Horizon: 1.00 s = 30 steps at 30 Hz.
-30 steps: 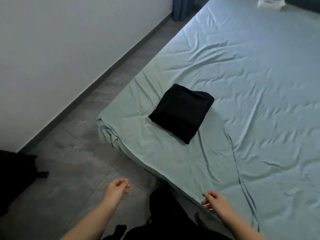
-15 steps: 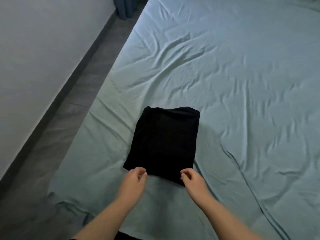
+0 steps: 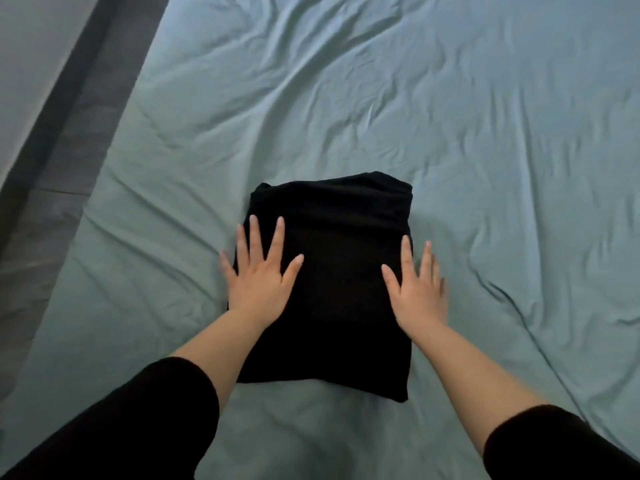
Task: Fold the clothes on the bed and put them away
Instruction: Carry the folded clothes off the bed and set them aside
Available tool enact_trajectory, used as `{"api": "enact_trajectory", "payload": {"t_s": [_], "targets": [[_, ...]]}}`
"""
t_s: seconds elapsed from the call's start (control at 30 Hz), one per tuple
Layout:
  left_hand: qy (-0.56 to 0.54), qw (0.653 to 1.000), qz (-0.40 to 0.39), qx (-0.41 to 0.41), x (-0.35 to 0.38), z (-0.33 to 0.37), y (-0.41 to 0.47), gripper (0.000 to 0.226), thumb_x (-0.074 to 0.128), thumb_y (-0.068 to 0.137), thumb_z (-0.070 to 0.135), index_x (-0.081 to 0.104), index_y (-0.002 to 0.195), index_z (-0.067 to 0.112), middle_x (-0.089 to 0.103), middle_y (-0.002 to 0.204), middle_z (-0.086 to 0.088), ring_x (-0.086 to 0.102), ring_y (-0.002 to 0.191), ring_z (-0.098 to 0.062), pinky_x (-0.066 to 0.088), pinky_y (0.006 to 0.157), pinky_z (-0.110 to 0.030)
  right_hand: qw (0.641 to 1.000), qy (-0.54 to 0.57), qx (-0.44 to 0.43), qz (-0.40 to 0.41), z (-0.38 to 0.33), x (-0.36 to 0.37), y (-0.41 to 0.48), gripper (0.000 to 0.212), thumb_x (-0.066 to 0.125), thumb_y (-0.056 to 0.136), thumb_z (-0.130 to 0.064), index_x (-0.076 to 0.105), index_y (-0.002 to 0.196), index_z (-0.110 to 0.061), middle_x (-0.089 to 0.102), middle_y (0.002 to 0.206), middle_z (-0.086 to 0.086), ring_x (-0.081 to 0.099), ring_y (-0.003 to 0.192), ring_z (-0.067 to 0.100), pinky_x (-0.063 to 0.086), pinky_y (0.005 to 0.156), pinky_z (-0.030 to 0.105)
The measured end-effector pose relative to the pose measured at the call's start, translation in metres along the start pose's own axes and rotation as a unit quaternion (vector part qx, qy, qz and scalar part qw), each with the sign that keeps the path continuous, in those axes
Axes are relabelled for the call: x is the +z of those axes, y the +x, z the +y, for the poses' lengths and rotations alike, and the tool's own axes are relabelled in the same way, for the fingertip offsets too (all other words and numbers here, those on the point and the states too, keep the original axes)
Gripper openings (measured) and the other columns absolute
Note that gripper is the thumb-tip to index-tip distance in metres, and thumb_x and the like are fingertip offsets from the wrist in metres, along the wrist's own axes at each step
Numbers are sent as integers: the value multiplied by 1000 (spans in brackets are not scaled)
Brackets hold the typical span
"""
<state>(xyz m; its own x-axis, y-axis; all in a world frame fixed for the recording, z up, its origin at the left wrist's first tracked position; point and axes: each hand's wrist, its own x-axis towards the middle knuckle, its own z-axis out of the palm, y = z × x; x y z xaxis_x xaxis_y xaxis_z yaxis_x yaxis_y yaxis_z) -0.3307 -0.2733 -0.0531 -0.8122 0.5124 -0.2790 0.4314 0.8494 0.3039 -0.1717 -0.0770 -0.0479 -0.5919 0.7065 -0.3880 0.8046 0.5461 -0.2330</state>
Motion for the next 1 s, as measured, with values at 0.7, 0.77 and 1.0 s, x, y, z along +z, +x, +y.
{"api": "enact_trajectory", "payload": {"t_s": [0.7, 0.77, 1.0], "targets": [[-550, 763, -217, -261, -120, 28, -129, 36, 81, 71, 45, 66, 99, 27, 76, 84, 7, 73, 76, -13, 54, 56, -21, 759, 556, 282, -187, 7, -97, -161, 60, 84, 63, -49, 68, 109, -14, 76, 89, 1, 74, 81, 21, 59, 62, 29], [-543, 770, -240, -234, -142, 46, -155, 38, 81, 69, 46, 65, 99, 29, 76, 85, 7, 73, 76, -12, 54, 55, -20, 746, 577, 296, -152, 19, -117, -208, 60, 84, 61, -50, 68, 106, -14, 77, 89, 2, 74, 80, 20, 58, 59, 26], [-489, 797, -336, -111, -195, 131, -240, 45, 81, 70, 44, 66, 106, 22, 76, 89, 6, 74, 80, -13, 57, 65, -25, 669, 658, 342, -52, 72, -177, -361, 56, 82, 68, -46, 66, 110, -13, 76, 90, 3, 74, 80, 20, 56, 54, 22]]}}
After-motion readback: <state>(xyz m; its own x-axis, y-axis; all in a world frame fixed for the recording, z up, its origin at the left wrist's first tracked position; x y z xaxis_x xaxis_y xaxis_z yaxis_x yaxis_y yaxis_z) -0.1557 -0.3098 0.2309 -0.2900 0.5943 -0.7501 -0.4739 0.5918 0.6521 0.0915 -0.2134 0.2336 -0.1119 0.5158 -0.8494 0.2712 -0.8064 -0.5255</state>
